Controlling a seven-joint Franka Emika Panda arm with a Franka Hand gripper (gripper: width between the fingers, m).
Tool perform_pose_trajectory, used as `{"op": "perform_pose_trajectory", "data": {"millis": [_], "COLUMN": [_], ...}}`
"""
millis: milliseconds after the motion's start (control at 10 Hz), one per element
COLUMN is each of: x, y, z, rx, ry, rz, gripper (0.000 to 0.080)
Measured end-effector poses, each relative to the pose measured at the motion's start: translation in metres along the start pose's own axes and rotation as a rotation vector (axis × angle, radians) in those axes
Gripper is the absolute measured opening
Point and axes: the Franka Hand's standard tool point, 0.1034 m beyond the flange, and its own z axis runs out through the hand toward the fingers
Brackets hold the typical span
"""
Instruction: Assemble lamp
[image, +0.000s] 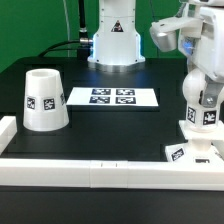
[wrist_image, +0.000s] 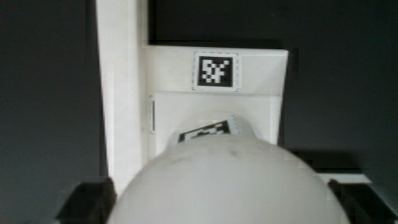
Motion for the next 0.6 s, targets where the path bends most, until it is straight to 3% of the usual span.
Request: {"op": "perform_pose_trajectory", "data": {"millis": [300,600], "x": [0.0003,0.0018], "y": [-0.0003,-0.001], "z": [0.0001,0.0002], "rx": [0.031,0.034], "ry": [0.027,0.025], "rz": [0.316,0.502], "gripper": [0.0576,0.0576]}}
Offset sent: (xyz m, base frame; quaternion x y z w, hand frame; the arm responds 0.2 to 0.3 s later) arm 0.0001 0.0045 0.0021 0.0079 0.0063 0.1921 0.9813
